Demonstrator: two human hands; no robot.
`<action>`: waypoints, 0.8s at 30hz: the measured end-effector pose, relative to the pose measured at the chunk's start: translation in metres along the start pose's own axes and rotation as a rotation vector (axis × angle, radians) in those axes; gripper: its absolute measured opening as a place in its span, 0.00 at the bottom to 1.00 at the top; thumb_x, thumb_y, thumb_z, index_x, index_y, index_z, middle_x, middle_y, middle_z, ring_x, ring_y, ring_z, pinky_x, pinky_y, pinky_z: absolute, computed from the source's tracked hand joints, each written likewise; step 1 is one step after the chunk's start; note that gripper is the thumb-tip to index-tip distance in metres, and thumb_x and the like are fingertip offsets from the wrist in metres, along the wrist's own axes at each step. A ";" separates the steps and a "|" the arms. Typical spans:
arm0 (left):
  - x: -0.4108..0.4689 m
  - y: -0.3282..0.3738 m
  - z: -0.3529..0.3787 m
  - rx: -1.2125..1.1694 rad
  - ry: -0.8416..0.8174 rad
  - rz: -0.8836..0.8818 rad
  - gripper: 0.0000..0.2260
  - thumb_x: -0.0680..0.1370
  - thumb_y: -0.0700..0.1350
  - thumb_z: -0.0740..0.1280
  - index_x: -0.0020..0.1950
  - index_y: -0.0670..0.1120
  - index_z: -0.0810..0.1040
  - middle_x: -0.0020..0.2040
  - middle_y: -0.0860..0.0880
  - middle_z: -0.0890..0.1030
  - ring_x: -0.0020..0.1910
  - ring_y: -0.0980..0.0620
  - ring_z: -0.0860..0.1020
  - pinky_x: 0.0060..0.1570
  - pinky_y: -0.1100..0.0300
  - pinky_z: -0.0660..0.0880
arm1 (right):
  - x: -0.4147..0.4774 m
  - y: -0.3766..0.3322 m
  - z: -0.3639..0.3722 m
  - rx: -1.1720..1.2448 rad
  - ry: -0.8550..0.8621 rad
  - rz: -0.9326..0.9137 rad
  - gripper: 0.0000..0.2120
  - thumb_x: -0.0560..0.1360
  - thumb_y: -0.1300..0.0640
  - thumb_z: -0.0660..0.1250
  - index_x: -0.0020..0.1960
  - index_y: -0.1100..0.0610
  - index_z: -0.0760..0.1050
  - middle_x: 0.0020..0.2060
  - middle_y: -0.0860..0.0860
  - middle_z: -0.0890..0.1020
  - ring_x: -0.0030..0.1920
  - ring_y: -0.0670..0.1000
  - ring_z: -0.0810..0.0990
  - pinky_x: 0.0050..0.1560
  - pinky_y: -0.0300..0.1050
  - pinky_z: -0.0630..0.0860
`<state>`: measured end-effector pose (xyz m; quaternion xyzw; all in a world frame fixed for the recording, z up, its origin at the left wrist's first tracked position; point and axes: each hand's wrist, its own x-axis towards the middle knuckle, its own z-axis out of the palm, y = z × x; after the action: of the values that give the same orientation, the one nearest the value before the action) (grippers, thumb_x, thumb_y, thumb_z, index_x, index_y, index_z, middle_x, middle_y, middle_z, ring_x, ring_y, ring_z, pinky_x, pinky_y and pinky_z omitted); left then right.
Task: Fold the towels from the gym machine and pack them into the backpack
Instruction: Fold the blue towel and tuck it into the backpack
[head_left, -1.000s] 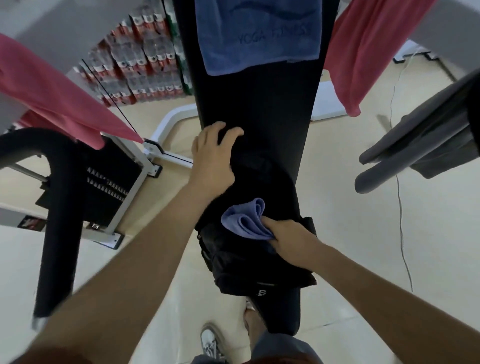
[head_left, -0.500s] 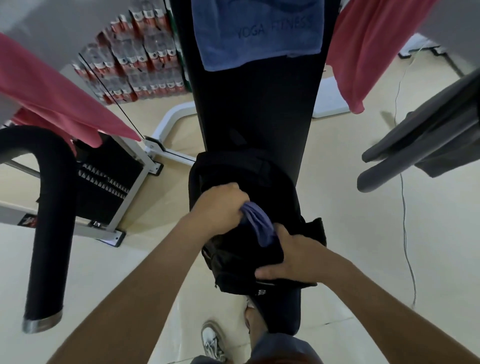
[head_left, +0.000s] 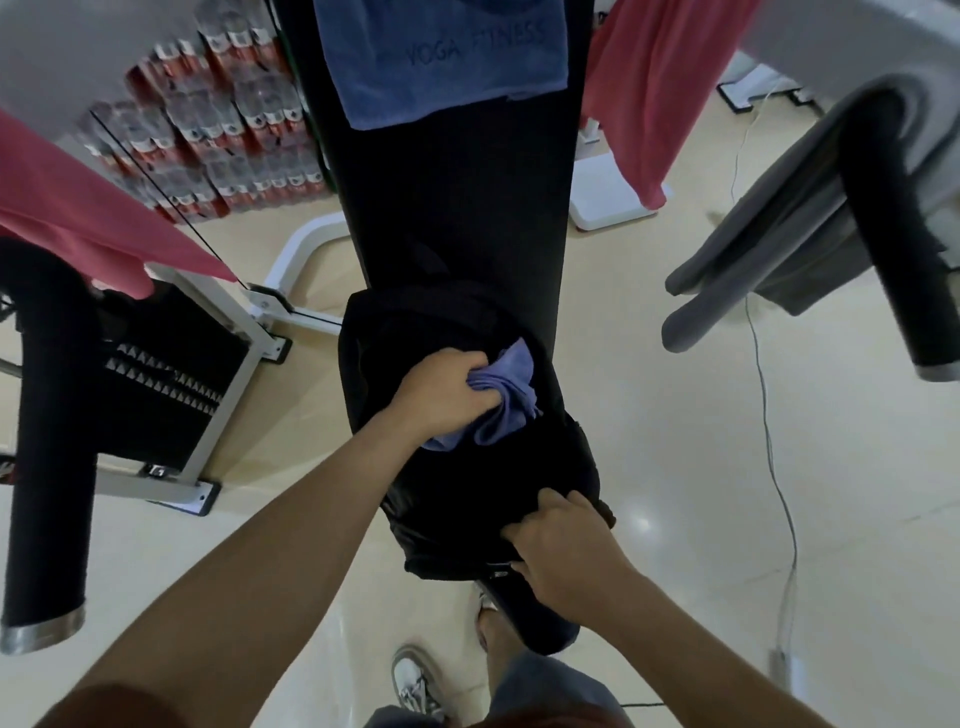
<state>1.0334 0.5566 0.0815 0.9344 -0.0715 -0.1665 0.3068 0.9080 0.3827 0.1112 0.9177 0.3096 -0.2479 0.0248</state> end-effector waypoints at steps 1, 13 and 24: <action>-0.003 0.002 -0.001 0.009 0.007 0.072 0.12 0.70 0.48 0.67 0.33 0.51 0.65 0.34 0.52 0.72 0.35 0.49 0.73 0.34 0.53 0.69 | -0.001 0.000 0.000 0.009 0.000 0.002 0.11 0.78 0.53 0.60 0.58 0.51 0.76 0.49 0.51 0.83 0.57 0.56 0.71 0.56 0.52 0.66; 0.014 0.006 0.049 0.324 -0.024 -0.001 0.08 0.76 0.53 0.59 0.48 0.50 0.71 0.45 0.50 0.81 0.45 0.45 0.79 0.51 0.50 0.69 | 0.005 0.017 -0.006 0.131 0.044 -0.025 0.13 0.75 0.45 0.63 0.52 0.52 0.76 0.46 0.51 0.83 0.54 0.56 0.73 0.52 0.50 0.64; 0.014 0.005 0.029 0.479 0.085 0.189 0.11 0.76 0.42 0.65 0.57 0.46 0.78 0.51 0.46 0.79 0.49 0.43 0.77 0.41 0.51 0.75 | 0.018 0.024 -0.004 0.137 0.121 -0.037 0.06 0.73 0.56 0.64 0.47 0.51 0.79 0.42 0.49 0.80 0.51 0.55 0.72 0.49 0.52 0.63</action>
<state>1.0363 0.5331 0.0587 0.9757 -0.1828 -0.0758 0.0936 0.9360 0.3747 0.1035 0.9247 0.3096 -0.2129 -0.0611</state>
